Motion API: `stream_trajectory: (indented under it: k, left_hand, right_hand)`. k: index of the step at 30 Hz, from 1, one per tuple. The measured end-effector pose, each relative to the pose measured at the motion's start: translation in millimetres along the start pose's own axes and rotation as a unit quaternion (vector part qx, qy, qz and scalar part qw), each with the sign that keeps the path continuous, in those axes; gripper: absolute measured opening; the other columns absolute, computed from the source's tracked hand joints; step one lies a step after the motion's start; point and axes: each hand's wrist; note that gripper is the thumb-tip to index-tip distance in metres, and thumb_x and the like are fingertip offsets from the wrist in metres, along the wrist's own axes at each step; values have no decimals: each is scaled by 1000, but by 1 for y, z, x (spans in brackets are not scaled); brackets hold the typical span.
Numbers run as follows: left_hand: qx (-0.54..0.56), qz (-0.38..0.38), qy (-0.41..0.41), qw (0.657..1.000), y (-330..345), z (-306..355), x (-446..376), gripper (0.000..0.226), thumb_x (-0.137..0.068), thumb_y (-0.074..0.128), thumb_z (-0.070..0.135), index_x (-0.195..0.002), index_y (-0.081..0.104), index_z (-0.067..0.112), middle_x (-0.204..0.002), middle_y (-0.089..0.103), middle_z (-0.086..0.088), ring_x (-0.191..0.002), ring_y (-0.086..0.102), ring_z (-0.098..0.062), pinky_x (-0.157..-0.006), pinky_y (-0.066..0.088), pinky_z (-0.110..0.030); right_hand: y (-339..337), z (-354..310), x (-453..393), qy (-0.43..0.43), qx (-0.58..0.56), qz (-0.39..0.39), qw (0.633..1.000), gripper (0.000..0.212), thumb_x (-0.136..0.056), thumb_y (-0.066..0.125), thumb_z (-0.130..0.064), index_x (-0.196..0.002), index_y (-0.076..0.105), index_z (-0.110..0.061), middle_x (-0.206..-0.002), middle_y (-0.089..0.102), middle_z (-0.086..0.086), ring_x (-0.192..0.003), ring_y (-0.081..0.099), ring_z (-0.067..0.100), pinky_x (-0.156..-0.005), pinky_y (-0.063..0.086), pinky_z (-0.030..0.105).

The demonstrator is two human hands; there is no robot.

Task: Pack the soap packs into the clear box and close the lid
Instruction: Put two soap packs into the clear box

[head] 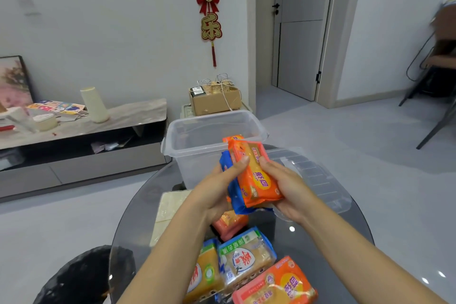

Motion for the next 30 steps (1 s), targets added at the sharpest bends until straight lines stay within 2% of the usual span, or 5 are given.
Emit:
stream_trajectory:
  k: [6,11,16,27,30]
  left_hand:
    - [-81,68,23,994,-12,32,-4,37,-78,71,33,-110,62,19,-80,77,1,-70,73,-14,-59,60,-32]
    - [-69,123,25,990,-27,80,-29,43,-79,69,39,-113,59,13,-104,70,-14,-95,67,-28,-87,55,-46]
    - [-62,150,14,987,-44,120,-72,28,-84,64,35,-100,59,13,-74,70,-11,-64,68,-24,-58,59,-35]
    - [-202,153,-186,949,-107,97,-164,42,-94,49,12,-132,40,1,-125,56,-19,-112,56,-31,-98,42,-43]
    - [-288,114,-227,923,-114,85,-172,43,-96,42,12,-137,37,0,-133,54,-17,-120,54,-29,-95,42,-41]
  right_hand:
    - [30,-32,-16,-26,72,0,997,21,-91,54,-33,-103,64,-19,-80,78,3,-71,74,18,-66,60,36]
    - [51,-70,-58,-27,139,-14,990,14,-88,59,-33,-90,64,-20,-74,78,-1,-76,73,14,-70,58,28]
    - [73,-91,-121,-23,185,23,982,17,-87,61,-28,-92,62,-12,-82,68,8,-73,63,21,-72,52,33]
    - [62,-43,-223,228,278,47,932,19,-92,34,2,-76,44,0,-77,50,15,-66,51,25,-87,43,42]
    - [61,-35,-229,260,336,12,905,21,-95,34,-7,-106,48,4,-93,56,18,-82,57,27,-103,39,42]
Point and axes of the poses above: each hand's wrist, its own x-axis away from the middle knuckle, its own y-axis out of the palm, z = x × y
